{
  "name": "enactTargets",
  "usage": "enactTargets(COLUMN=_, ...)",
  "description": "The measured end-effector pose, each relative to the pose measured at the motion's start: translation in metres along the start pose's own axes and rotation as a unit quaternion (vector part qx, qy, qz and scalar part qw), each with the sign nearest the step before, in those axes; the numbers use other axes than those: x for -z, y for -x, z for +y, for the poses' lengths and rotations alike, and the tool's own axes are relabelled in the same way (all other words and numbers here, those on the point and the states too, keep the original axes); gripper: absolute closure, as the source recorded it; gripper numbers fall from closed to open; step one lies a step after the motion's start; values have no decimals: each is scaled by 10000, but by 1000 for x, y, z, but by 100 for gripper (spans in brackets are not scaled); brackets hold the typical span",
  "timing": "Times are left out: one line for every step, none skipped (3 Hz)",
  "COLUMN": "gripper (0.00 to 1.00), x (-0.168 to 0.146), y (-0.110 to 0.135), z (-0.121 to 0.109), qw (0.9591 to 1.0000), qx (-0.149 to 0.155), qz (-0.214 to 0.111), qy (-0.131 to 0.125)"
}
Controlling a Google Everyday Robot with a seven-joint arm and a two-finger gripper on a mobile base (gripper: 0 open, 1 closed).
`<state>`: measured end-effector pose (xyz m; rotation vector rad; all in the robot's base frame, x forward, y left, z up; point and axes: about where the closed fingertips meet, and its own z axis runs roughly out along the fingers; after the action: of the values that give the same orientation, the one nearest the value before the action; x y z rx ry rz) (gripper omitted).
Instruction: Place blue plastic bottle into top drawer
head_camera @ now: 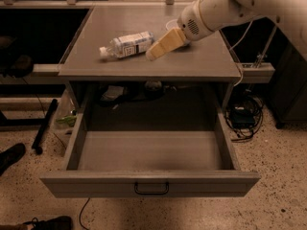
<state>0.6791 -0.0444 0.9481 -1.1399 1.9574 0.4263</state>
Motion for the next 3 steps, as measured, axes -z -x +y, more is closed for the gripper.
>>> enactTargets(gripper=0, x=-30, y=9, z=-19, qw=9993, qx=205, qz=-140, qy=282)
enactTargets(gripper=0, x=-57, y=18, z=-34, qw=9970, qx=359, qz=-337, qy=601)
enactTargets(gripper=0, x=-60, y=15, z=-32, qw=9968, qx=320, qz=-387, qy=628)
